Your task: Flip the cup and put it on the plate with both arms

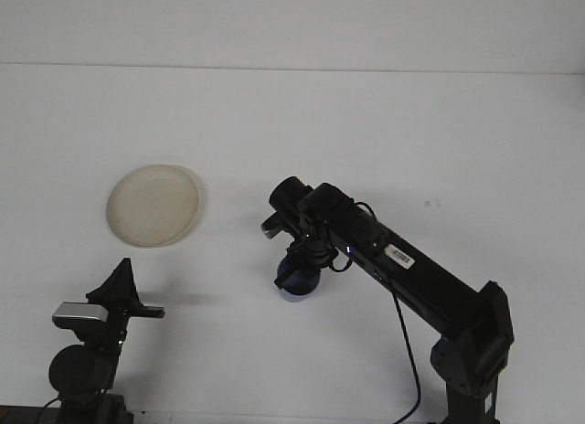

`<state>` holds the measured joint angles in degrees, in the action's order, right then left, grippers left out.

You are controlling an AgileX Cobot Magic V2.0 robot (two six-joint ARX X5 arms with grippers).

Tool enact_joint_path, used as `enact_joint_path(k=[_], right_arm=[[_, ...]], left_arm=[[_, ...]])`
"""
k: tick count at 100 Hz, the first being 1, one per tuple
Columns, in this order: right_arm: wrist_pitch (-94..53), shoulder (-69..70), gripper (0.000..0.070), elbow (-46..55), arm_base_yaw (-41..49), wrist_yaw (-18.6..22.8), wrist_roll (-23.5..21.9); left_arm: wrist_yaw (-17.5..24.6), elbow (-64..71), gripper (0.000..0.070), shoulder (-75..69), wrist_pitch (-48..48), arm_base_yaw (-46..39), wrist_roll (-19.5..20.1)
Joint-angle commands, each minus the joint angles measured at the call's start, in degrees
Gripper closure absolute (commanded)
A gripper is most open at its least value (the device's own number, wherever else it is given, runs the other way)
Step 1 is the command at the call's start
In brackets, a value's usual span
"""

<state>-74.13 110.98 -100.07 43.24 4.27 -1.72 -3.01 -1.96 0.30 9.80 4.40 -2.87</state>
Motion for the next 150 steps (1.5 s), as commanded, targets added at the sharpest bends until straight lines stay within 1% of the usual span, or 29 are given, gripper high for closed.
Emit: enact_joint_path(k=[1,15,92,96,99,106,116,120,124,137,150], right_arm=[[0.0,1.5,0.0698,-1.6,0.8,-0.1,0.5],[0.2,1.7,0.0697,-1.6,0.8,-1.4,0.5],[0.2,3.5,0.0695,-1.6,1.1,-1.4,0.7],[0.2,3.5,0.0675,-1.6,1.1,-1.4,0.7],[0.4,3.5,0.0644,-1.6,1.1,-1.4,0.7],[0.4,3.5,0.0544,-1.6,1.2,-1.4,0.7],[0.1,3.5,0.0369,-1.6,1.2,-1.4,0.5],[0.0,3.4,0.0320,-1.6,1.0,-1.4,0.4],[-0.1,3.4,0.0285,-1.6,1.0,-1.4,0.3],[-1.7,3.4,0.0217,-2.8,1.0,-1.4,0.3],[-3.2,3.4,0.0213,-5.8,1.0,-1.4,0.3]], left_arm=[[0.0,1.1,0.0688,-0.1,0.6,0.1,0.5],[0.0,1.1,0.0688,-0.1,0.6,0.1,0.5],[0.0,1.1,0.0688,-0.1,0.6,0.1,0.5],[0.0,1.1,0.0688,-0.1,0.6,0.1,0.5],[0.0,1.1,0.0688,-0.1,0.6,0.1,0.5],[0.0,1.1,0.0688,-0.1,0.6,0.1,0.5],[0.0,1.1,0.0688,-0.1,0.6,0.1,0.5],[0.0,1.1,0.0688,-0.1,0.6,0.1,0.5],[0.0,1.1,0.0688,-0.1,0.6,0.1,0.5],[0.0,1.1,0.0688,-0.1,0.6,0.1,0.5],[0.0,1.1,0.0688,-0.1,0.6,0.1,0.5]])
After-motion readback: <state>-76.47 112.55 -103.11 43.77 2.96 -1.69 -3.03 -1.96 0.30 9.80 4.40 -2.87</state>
